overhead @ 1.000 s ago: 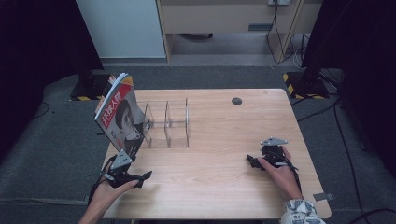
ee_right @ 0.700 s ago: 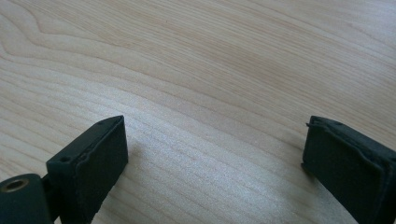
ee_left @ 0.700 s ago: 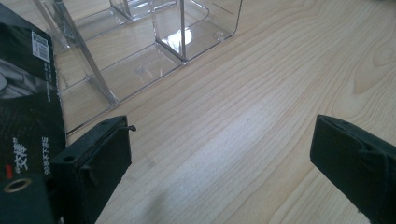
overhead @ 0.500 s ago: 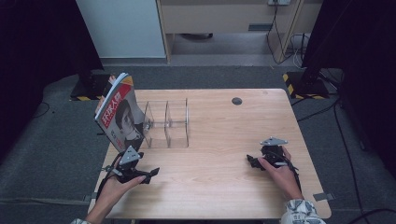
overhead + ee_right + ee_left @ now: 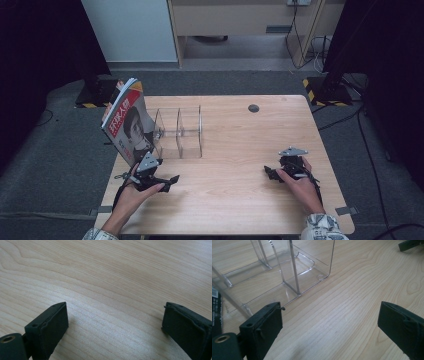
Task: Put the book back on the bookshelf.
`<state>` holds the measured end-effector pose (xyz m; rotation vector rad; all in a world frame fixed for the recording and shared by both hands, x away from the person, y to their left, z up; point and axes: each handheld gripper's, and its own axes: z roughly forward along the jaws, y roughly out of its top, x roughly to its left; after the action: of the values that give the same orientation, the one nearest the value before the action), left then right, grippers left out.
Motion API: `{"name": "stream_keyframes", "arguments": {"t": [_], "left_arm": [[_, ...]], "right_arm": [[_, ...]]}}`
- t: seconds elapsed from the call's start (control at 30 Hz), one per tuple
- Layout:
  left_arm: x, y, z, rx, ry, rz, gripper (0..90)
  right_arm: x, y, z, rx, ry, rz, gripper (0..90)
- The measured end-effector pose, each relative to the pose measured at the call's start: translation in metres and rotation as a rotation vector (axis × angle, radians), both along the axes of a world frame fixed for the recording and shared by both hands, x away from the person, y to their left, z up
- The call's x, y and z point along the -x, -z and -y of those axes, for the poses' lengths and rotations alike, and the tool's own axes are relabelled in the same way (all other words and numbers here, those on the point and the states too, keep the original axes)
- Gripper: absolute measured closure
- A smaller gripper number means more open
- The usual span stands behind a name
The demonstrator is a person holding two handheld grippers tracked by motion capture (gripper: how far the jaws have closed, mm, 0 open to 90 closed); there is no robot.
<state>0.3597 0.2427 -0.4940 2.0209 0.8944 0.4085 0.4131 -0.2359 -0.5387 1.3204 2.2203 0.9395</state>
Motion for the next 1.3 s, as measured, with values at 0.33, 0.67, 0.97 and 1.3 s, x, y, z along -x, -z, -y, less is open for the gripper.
{"name": "stream_keyframes", "arguments": {"t": [0.33,0.67,0.97,1.3], "left_arm": [[-0.009,-0.002,0.024,0.026,0.01,-0.001,4.6],[-0.011,0.002,0.053,0.018,0.059,-0.024,4.6],[-0.012,0.011,0.09,-0.02,0.129,-0.042,4.9],[-0.018,0.022,0.126,-0.031,0.185,-0.065,5.3]], "right_arm": [[0.001,0.0,0.0,0.001,-0.002,0.003,6.9],[0.001,0.0,0.0,0.0,-0.002,0.001,6.9],[0.001,0.0,0.0,0.001,-0.002,0.001,6.8],[0.001,0.0,0.0,0.003,-0.007,-0.001,6.8]]}}
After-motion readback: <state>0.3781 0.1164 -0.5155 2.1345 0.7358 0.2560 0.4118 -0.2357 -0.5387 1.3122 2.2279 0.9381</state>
